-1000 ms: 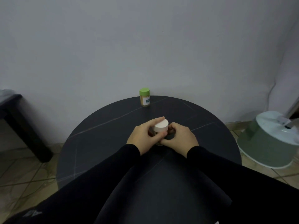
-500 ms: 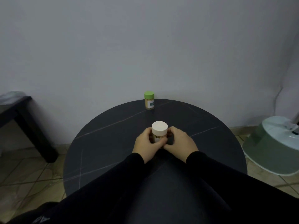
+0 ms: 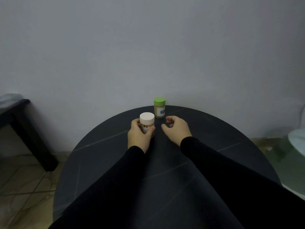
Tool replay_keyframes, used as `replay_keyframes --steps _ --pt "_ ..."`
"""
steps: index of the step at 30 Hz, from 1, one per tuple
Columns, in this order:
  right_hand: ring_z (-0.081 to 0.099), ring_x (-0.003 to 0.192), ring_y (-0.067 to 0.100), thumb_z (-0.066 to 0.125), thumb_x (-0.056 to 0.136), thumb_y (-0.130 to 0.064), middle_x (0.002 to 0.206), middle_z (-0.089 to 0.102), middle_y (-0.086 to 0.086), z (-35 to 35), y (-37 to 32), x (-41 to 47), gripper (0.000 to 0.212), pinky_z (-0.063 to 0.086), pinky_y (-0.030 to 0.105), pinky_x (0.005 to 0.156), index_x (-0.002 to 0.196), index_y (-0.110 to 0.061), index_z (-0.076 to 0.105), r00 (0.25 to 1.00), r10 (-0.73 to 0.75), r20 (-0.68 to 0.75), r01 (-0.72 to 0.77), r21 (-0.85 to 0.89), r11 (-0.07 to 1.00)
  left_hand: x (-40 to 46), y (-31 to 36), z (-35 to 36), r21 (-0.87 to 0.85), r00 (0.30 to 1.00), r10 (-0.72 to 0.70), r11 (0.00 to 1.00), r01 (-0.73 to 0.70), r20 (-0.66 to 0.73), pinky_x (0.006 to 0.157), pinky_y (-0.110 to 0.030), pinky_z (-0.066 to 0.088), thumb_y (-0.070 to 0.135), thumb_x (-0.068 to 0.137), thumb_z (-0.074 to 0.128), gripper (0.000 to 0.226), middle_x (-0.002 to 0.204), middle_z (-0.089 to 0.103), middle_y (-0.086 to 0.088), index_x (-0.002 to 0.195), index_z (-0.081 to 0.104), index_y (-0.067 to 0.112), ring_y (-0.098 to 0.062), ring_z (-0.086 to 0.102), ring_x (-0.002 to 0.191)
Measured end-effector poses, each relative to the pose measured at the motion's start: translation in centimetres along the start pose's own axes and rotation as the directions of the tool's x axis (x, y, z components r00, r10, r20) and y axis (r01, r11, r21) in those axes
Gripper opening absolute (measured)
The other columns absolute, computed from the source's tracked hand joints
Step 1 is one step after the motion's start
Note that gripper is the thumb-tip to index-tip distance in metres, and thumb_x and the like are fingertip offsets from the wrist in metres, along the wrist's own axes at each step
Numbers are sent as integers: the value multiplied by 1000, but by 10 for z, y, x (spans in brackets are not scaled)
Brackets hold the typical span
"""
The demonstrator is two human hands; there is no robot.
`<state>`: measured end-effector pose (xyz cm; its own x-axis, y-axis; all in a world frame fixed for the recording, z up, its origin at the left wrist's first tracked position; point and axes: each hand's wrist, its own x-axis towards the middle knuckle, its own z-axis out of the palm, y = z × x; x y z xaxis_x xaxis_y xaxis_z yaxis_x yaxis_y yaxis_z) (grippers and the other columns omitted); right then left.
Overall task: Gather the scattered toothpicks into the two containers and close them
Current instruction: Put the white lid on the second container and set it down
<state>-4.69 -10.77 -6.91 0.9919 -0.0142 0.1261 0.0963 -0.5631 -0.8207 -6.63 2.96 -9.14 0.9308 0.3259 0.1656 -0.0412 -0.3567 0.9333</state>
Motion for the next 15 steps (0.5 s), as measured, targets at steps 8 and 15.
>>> replay_keyframes --steps 8,15 --pt "60 112 22 72 84 -20 118 63 8 41 8 85 38 47 29 92 118 -9 59 986 42 -161 -25 105 994 62 -11 23 -1 999 23 1000 -23 -23 90 -22 41 25 85 71 53 127 57 -1 131 44 16 -9 51 104" --pt "63 97 20 74 81 -21 104 69 8 52 22 140 27 45 25 78 105 -9 67 975 16 -222 2 79 997 118 -14 46 23 999 50 999 -49 -13 87 -22 41 21 85 70 48 124 58 -6 126 46 13 -9 51 101"
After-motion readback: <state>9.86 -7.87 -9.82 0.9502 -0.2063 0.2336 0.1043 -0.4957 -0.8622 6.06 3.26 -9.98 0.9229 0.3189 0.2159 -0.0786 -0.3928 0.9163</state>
